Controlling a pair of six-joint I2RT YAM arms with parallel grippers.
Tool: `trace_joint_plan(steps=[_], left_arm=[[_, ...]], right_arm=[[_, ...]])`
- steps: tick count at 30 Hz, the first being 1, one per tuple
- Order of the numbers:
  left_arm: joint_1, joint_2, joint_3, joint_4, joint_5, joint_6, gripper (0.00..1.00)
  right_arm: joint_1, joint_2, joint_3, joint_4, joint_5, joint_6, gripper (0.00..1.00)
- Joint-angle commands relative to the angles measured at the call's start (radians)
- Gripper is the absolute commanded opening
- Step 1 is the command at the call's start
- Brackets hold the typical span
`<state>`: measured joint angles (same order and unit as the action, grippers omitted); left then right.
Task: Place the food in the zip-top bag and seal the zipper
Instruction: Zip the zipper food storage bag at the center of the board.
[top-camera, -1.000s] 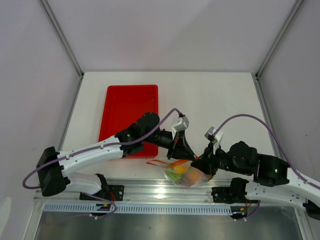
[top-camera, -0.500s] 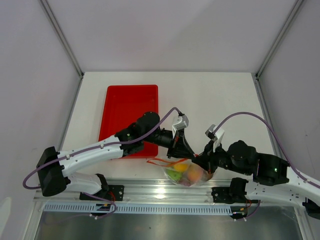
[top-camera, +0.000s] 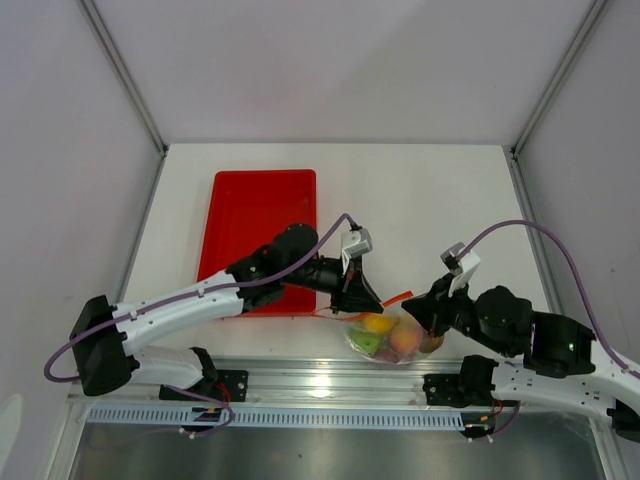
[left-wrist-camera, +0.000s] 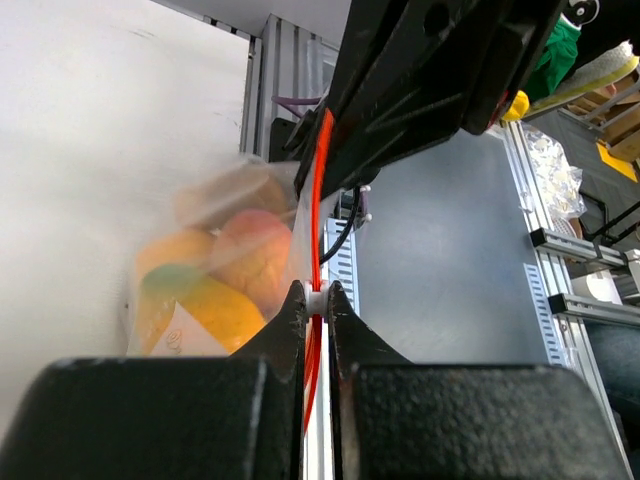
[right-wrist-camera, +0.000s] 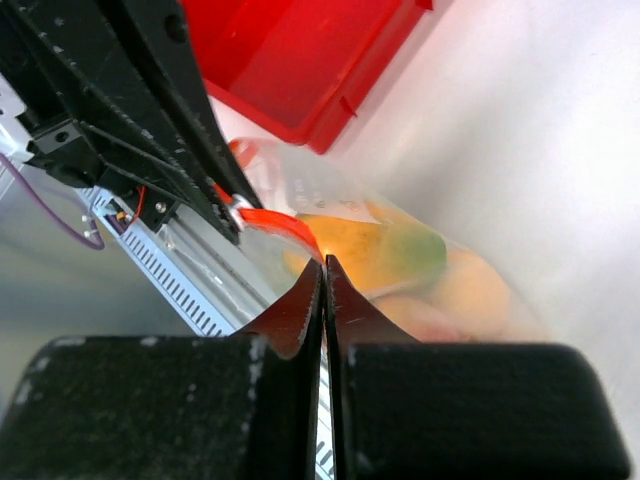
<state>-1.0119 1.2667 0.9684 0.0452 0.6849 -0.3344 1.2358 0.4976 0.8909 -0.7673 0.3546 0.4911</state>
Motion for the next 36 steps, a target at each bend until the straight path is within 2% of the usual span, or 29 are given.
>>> trace_joint_plan(steps=[1, 21, 36], left_arm=[[0.012, -0.05, -0.019, -0.085, 0.019, 0.026, 0.01], [0.052, -0.161, -0.135, -0.119, -0.005, 0.031, 0.01], [0.059, -0.274, -0.261, -0.13, -0.038, 0.017, 0.01]], right_arm=[[-0.004, -0.019, 0.054, -0.015, 0.126, 0.015, 0.0], [-0.004, -0.054, 0.085, -0.148, 0.302, 0.139, 0.0], [-0.002, -0.117, 0.125, -0.201, 0.363, 0.141, 0.0]])
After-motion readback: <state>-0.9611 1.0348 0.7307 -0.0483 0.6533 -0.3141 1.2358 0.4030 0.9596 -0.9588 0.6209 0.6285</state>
